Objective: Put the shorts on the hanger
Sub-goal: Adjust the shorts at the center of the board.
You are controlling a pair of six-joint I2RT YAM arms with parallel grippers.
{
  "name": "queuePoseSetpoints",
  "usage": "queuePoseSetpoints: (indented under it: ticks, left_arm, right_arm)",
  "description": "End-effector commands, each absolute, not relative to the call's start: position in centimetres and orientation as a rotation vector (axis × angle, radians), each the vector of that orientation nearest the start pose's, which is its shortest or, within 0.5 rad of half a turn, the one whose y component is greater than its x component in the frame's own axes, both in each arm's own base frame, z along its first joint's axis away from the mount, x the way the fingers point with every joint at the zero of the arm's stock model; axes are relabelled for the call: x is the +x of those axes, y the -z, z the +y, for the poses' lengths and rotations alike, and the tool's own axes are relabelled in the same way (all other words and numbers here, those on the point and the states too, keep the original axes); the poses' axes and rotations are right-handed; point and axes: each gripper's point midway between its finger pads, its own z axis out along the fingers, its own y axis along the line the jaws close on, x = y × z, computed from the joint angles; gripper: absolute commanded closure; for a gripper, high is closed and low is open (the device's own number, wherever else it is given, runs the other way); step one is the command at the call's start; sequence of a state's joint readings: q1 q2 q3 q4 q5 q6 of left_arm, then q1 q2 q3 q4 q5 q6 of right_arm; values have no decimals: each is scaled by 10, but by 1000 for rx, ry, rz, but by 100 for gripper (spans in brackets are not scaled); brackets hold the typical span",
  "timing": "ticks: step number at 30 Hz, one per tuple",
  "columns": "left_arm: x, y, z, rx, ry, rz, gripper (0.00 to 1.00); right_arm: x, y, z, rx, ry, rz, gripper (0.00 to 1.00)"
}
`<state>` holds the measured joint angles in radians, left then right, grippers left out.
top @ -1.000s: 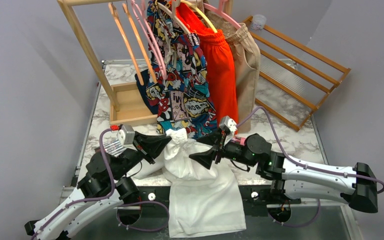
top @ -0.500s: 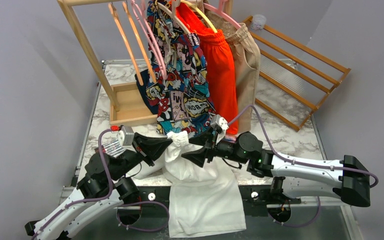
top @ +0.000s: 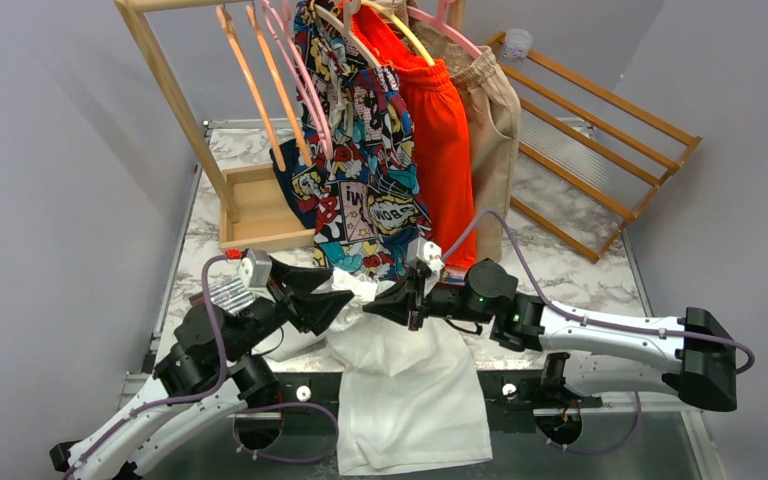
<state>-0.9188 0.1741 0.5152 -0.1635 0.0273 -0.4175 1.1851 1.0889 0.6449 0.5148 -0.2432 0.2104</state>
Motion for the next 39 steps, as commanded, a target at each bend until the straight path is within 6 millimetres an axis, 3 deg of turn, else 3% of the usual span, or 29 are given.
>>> queuePoseSetpoints:
  ticks: [1, 4, 8, 13, 21, 29, 39]
  left_arm:
    - [124, -297, -183, 332, 1088, 1490, 20]
    - [128, -293, -183, 329, 1061, 1532, 6]
    - [130, -284, -194, 360, 1056, 1597, 6]
    - [136, -269, -211, 394, 1051, 1699, 9]
    - [145, -240, -226, 397, 1018, 1849, 11]
    - [146, -235, -242, 426, 1065, 1859, 9]
    - [141, -203, -254, 476, 1076, 1958, 24]
  right_arm:
    - [98, -246, 373, -1124, -1145, 1372, 99]
    - [109, -230, 361, -1157, -1017, 1402, 99]
    - [121, -220, 353, -1209, -883, 1402, 99]
    - [126, -213, 352, -1268, -810, 1374, 99]
    - [117, -205, 353, -1307, -848, 1376, 99]
    - [114, -200, 355, -1329, -864, 1392, 99]
    - [116, -205, 354, -1319, -858, 1383, 99]
